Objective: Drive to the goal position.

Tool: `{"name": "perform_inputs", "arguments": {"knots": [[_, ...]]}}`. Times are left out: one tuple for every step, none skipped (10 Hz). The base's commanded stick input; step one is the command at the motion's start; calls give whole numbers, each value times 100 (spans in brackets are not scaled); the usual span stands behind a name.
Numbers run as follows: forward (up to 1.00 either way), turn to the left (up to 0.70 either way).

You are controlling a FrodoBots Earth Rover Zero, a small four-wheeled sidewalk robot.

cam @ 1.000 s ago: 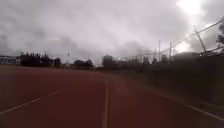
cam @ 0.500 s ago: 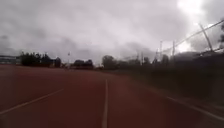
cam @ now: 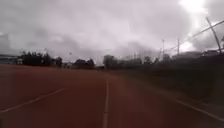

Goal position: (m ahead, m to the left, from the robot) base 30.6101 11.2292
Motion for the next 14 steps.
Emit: {"name": "perform_inputs", "arguments": {"knots": [[70,0],[70,0],[70,0],[70,0],[70,0],[70,0],[70,0],[70,0],[70,0],[70,0],[70,0],[70,0],[70,0],[70,0]]}}
